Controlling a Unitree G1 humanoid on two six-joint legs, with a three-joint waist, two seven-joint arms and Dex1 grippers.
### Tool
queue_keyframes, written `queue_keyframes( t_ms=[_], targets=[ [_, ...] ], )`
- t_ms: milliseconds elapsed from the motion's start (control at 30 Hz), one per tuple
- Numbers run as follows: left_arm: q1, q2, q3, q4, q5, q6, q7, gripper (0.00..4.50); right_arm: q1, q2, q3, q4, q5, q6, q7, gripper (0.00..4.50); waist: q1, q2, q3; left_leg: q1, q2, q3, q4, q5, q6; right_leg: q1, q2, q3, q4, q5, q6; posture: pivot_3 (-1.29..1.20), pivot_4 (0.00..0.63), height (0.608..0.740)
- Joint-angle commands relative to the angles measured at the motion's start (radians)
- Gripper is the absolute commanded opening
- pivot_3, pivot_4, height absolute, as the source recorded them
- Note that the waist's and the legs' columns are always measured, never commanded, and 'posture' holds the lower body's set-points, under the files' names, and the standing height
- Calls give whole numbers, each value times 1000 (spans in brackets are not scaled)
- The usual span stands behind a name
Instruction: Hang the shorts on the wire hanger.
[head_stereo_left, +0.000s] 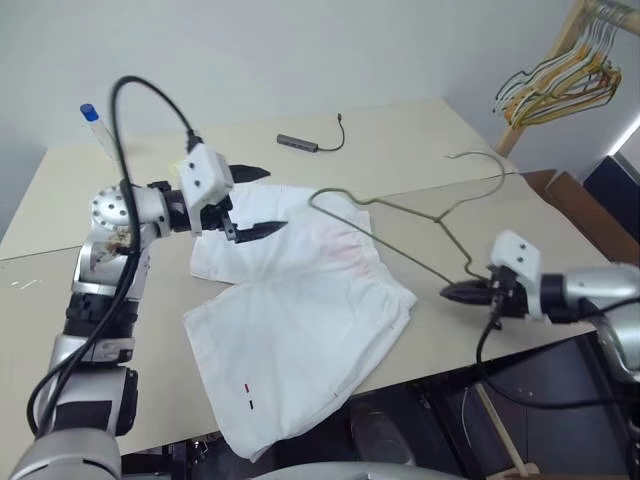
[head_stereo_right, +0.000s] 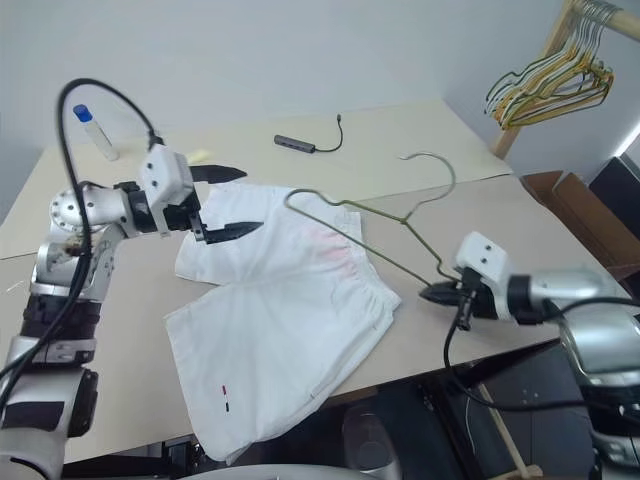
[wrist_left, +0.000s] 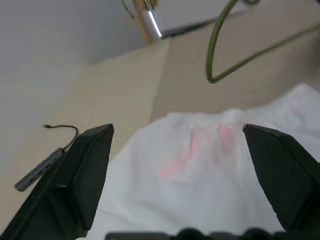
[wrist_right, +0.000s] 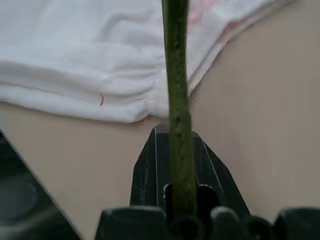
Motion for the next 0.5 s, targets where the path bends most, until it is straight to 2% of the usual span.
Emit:
queue_keyframes(
  t_ms=[33, 100, 200, 367, 500],
  targets=[
    [89, 30, 53, -190, -157, 99, -53, 4477, 8, -6, -91, 7, 135, 290, -49, 0, -2, 0, -5, 0, 0, 1, 0, 0, 0, 0, 0, 1, 0, 0, 0, -183, 0, 740],
    [143, 60, 63, -252, -215, 132, -101, 4477, -22, -1, -81, 72, 173, 433, -77, 0, -3, 0, -12, 2, 1, 1, 0, 0, 0, 2, 1, 1, 0, 0, 0, -179, 0, 740],
    [182, 95, 80, -294, -254, 165, -111, 4477, -81, 8, -39, 172, 196, 523, -97, 0, 1, 1, -18, 5, 1, 2, 0, 0, 0, 4, 4, 1, -1, 0, -1, -164, 0, 740],
    [216, 128, 97, -324, -264, 179, -95, 4477, -197, 19, 80, 340, 189, 564, -85, 0, 8, 3, -19, 15, 2, 5, -3, 0, 0, 15, 6, 0, -6, 0, -1, -137, 0, 740],
    [242, 140, 111, -353, -266, 182, -67, 4477, -269, 24, 195, 442, 181, 548, -33, 0, 19, 3, -19, 15, 2, 5, -3, -1, 2, 16, 6, 0, -8, -1, -1, -112, 1, 740]
  ],
)
